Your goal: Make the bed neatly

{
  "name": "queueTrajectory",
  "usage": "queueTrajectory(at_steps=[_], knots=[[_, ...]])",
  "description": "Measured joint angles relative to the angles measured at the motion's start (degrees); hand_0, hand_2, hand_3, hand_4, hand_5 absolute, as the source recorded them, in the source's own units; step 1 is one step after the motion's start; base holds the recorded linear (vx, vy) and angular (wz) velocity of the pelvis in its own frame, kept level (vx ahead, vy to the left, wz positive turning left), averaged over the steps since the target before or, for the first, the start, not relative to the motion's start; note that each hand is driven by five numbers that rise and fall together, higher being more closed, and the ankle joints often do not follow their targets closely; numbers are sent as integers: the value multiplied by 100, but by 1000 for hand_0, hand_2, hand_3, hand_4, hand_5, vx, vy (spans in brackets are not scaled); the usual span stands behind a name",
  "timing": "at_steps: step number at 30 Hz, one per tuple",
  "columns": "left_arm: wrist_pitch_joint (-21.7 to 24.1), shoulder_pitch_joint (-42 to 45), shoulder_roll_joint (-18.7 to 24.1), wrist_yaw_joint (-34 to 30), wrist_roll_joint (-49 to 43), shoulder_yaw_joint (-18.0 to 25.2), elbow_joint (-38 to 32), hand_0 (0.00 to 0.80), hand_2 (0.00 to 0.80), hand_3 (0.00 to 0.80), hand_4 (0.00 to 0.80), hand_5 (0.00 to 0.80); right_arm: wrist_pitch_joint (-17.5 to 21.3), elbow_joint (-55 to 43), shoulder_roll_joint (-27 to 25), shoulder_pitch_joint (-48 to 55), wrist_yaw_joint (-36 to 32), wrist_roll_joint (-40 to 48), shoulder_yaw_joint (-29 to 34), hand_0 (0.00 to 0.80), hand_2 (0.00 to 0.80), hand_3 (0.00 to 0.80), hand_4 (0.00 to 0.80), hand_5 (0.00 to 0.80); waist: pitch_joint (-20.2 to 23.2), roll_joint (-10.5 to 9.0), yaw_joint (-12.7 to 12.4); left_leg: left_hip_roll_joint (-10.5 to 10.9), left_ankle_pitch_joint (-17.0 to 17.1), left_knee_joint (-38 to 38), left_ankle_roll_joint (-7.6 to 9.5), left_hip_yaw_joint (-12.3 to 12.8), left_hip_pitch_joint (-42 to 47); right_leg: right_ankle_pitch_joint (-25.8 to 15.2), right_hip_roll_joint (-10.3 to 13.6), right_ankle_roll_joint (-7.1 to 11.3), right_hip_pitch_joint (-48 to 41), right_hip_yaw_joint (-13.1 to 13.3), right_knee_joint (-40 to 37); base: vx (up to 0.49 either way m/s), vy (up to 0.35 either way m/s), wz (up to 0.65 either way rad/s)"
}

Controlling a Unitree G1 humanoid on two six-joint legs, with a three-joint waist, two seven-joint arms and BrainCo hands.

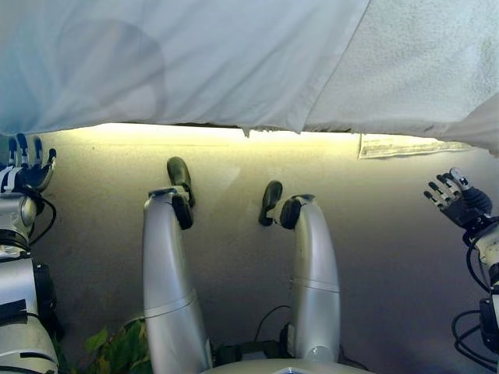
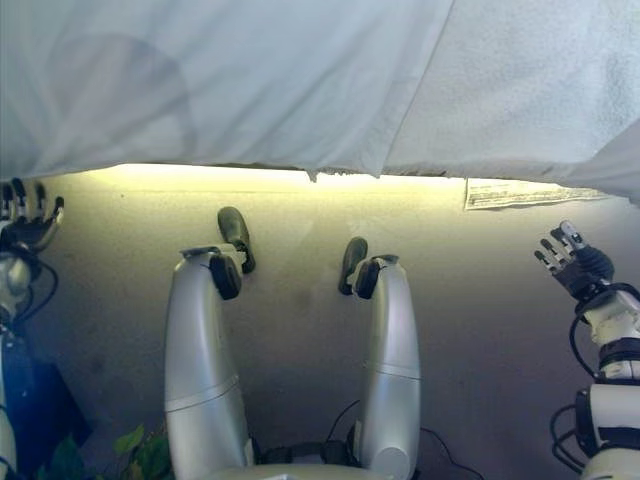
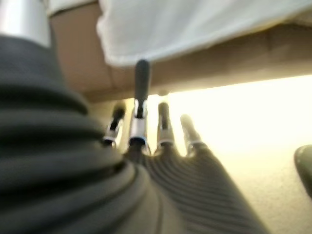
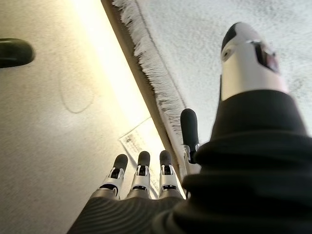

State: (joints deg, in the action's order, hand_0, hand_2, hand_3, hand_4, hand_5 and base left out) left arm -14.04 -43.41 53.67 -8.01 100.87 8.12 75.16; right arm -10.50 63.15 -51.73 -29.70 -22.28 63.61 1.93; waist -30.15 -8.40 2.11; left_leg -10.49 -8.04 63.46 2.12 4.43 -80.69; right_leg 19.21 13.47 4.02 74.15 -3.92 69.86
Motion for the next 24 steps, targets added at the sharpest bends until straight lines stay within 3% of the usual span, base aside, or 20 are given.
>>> queueTrajectory(at_steps=[6, 10, 11, 12, 13, 14, 16, 18, 24], knots=[[120, 614, 142, -143, 3, 221, -468, 0, 0, 0, 0, 0, 0, -471, 20, 591, -2, 4, 176, 0, 0, 0, 0, 0, -10, 81, -9, -4, -83, 226, -2, -36, 29, 119, 66, 6, -74, -2, 253, -1, -59, 6], [295, 1054, 37, -376, -6, 222, -736, 0, 0, 0, 0, 0, 27, -847, 312, 995, 26, 8, 190, 0, 0, 0, 0, 0, -15, 98, -13, -7, -87, 180, -11, -10, 320, 124, 75, 9, -367, 1, 214, -14, -113, 5], [335, 1102, -24, -461, -6, 215, -799, 0, 0, 0, 0, 0, 48, -942, 402, 1114, 39, 10, 190, 0, 0, 0, 0, 0, -11, 102, -3, -15, -95, 96, -25, 26, 429, 120, 90, 4, -452, -6, 175, -14, -126, 17], [421, 1125, -137, -541, -6, 224, -887, 0, 0, 0, 0, 0, 117, -1012, 520, 1235, 70, 11, 190, 0, 0, 0, 0, 0, -4, 106, 8, -1, -126, 91, -157, 66, 527, 99, 149, -29, -533, 3, 75, -9, -143, 12], [478, 1203, -315, -626, -8, 214, -956, 0, 0, 0, 0, 0, 173, -1087, 607, 1357, 127, 14, 189, 0, 0, 0, 0, 0, 3, 133, -9, 31, -401, 739, -359, -83, 657, 91, 256, -27, -660, -34, 72, -14, -151, -13], [515, 1407, -465, -680, -12, 219, -1037, 0, 0, 0, 0, 0, 223, -1224, 676, 1435, 173, 19, 189, 0, 0, 0, 0, 0, -7, 222, -28, 32, -992, 749, -118, -184, 1001, 46, 259, 53, -820, -105, 21, -22, -173, -27], [650, 1541, -815, -788, -27, 215, -1166, 0, 0, 0, 0, 0, 321, -1408, 1021, 1613, 278, 60, 183, 0, 0, 0, 0, 0, 1, 301, 10, 35, -880, 322, -220, -153, 1326, -172, 256, 100, -1172, -194, -460, -29, -155, -12], [654, 1593, -1078, -888, -137, 215, -1235, 0, 0, 0, 0, 0, 375, -1418, 1341, 1740, 342, 66, 170, 0, 0, 0, 0, 0, 1, 312, 22, 47, -709, -213, -209, -60, 1768, -329, 236, 112, -1615, -298, -973, -19, -143, 12], [594, 1882, -1622, -1216, -490, 217, -1245, 0, 0, 0, 0, 0, 563, -1275, 1760, 1871, 492, 83, 173, 0, 0, 0, 0, 0, 31, 356, 13, 78, -63, -2058, -299, 432, 3441, -638, 209, 83, -3086, -491, -2410, 71, -126, 17]])
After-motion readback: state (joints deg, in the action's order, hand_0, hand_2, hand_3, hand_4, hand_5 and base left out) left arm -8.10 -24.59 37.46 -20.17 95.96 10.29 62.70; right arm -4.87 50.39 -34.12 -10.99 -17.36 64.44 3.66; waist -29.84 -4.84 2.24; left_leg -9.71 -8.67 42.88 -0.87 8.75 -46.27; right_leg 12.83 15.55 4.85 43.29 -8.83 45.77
